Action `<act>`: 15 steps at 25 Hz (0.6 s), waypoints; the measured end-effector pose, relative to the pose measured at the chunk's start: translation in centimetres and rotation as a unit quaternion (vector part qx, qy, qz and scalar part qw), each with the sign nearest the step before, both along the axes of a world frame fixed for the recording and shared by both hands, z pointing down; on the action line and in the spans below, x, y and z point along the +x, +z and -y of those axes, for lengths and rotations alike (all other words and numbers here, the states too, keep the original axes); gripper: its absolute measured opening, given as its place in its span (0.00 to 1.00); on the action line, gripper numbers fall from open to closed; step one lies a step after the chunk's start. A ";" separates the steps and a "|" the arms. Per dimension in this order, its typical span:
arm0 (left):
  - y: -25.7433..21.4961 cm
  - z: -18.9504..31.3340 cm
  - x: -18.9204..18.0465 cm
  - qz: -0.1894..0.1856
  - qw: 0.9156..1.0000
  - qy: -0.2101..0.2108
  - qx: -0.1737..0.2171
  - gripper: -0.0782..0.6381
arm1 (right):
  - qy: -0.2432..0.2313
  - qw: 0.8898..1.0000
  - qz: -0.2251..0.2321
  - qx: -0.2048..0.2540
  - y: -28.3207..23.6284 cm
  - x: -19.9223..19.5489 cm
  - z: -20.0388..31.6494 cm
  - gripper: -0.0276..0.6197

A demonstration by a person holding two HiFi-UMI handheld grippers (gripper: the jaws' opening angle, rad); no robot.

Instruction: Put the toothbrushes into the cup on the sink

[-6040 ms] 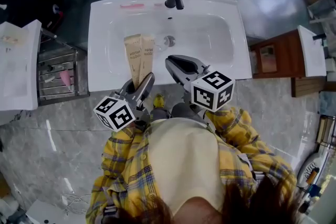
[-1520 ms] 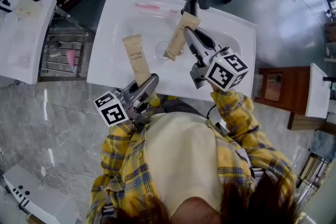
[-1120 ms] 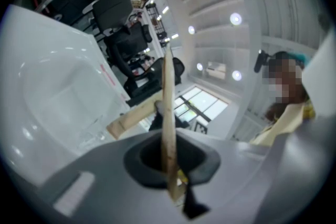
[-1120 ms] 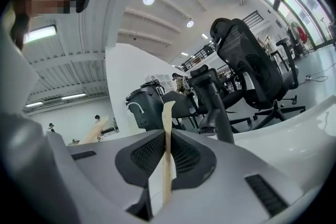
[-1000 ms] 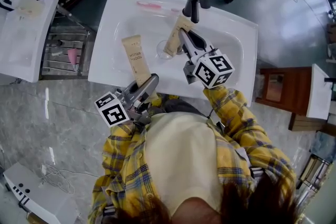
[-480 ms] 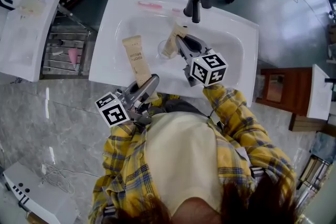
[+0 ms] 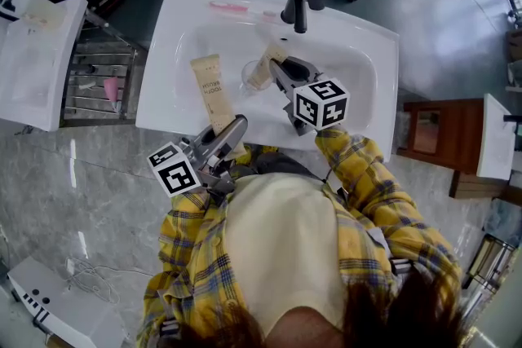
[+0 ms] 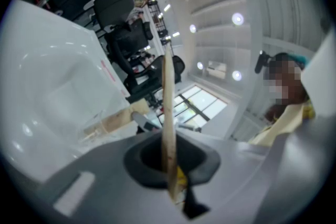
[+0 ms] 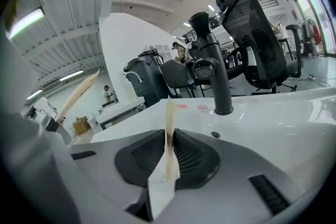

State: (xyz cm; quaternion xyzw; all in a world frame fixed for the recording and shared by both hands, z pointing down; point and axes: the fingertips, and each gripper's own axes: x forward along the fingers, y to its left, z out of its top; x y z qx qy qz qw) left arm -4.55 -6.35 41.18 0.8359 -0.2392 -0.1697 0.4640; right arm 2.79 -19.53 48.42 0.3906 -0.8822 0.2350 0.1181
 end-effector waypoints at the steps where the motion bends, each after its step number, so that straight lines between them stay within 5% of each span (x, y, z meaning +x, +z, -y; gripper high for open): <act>1: 0.0 0.0 0.0 0.000 1.000 0.001 0.000 0.12 | -0.001 1.000 -0.002 -0.005 0.2 0.0 0.0 0.10; 15: 0.3 0.1 0.4 -0.004 1.000 0.016 -0.008 0.12 | 0.022 0.997 0.026 -0.075 1.6 1.3 -0.3 0.15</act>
